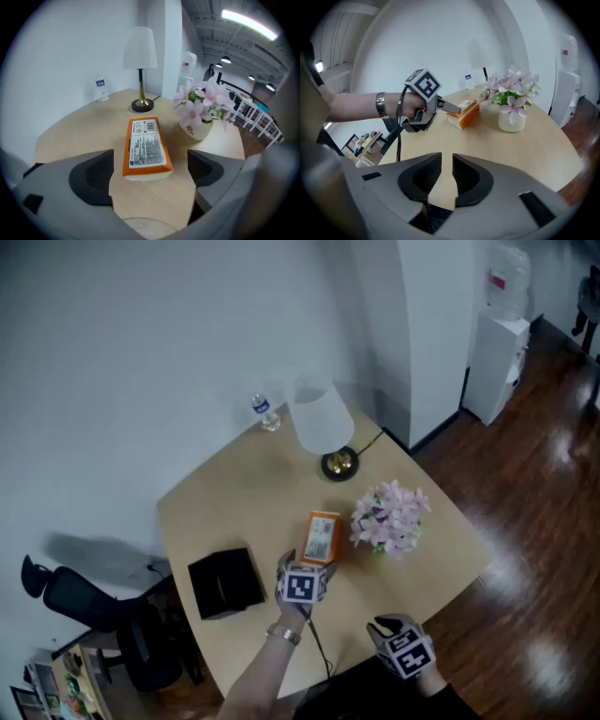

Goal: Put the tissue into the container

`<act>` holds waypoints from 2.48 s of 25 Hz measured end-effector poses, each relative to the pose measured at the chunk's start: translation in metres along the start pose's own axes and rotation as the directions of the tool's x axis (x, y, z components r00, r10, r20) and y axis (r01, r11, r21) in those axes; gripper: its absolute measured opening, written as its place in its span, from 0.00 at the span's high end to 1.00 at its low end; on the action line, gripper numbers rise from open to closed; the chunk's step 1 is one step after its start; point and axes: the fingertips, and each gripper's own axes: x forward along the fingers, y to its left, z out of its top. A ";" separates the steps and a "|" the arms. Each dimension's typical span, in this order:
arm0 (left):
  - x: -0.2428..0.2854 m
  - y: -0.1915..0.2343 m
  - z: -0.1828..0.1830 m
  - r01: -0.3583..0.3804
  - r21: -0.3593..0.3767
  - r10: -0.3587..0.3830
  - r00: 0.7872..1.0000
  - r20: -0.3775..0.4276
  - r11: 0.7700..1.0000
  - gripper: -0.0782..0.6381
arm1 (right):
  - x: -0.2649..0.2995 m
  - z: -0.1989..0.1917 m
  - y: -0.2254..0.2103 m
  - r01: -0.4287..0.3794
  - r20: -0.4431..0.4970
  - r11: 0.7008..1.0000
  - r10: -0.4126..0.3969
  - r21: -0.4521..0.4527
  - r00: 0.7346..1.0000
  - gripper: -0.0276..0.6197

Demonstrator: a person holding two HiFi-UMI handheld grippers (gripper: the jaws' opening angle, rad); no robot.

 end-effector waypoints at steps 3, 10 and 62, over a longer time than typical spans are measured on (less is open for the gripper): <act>0.035 0.001 0.013 0.000 -0.022 0.000 1.000 -0.016 1.000 0.19 | 0.004 0.011 -0.021 0.014 0.014 1.000 -0.014 0.004 1.000 0.83; 0.063 0.007 0.002 0.018 -0.061 -0.021 0.998 -0.056 0.998 0.22 | 0.006 0.007 -0.030 0.059 -0.015 0.998 -0.058 0.029 0.998 0.83; -0.133 0.264 -0.179 -0.405 -0.402 0.442 0.897 -0.003 0.821 0.43 | 0.123 0.090 0.120 -0.065 -0.142 0.935 0.015 -0.349 0.990 0.83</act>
